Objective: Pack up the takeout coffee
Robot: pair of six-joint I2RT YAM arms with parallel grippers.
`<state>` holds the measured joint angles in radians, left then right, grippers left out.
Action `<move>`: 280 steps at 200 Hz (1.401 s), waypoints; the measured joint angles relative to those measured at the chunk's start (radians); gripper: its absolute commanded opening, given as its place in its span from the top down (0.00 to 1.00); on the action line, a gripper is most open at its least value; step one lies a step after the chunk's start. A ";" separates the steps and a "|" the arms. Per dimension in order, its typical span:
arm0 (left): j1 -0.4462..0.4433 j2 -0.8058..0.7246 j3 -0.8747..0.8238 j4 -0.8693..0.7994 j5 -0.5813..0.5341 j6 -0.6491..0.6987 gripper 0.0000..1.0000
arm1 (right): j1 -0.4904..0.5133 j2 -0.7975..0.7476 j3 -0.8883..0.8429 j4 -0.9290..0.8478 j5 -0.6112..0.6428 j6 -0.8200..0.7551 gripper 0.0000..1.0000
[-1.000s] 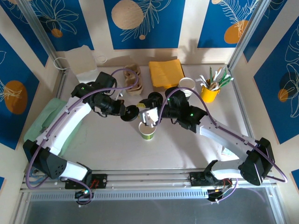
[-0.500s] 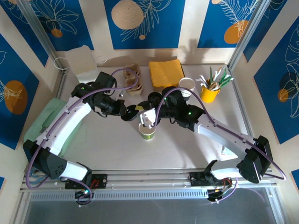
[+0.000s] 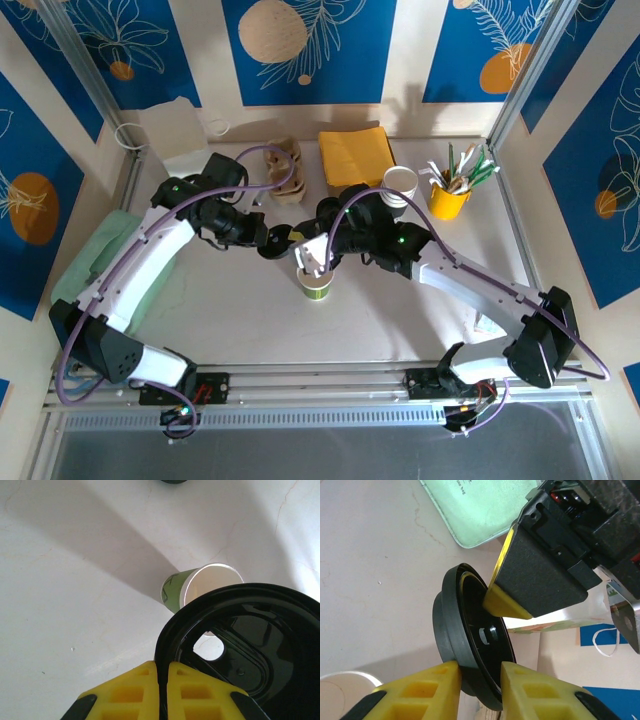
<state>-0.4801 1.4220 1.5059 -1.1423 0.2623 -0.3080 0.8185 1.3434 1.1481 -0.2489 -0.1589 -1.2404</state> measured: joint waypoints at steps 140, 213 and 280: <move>0.042 -0.015 0.002 0.015 0.063 -0.008 0.54 | 0.027 0.009 0.008 -0.006 0.079 -0.049 1.00; 0.079 -0.207 -0.027 0.150 -0.039 -0.028 0.41 | 0.037 0.011 0.014 -0.045 0.109 0.085 1.00; 0.080 -0.444 -0.284 0.384 -0.206 -0.032 0.41 | 0.100 0.005 0.015 -0.099 0.163 0.342 1.00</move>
<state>-0.4000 0.9779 1.2221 -0.7586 0.0559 -0.3397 0.9180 1.3479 1.1633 -0.3477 0.0036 -0.8982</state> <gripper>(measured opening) 0.587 0.043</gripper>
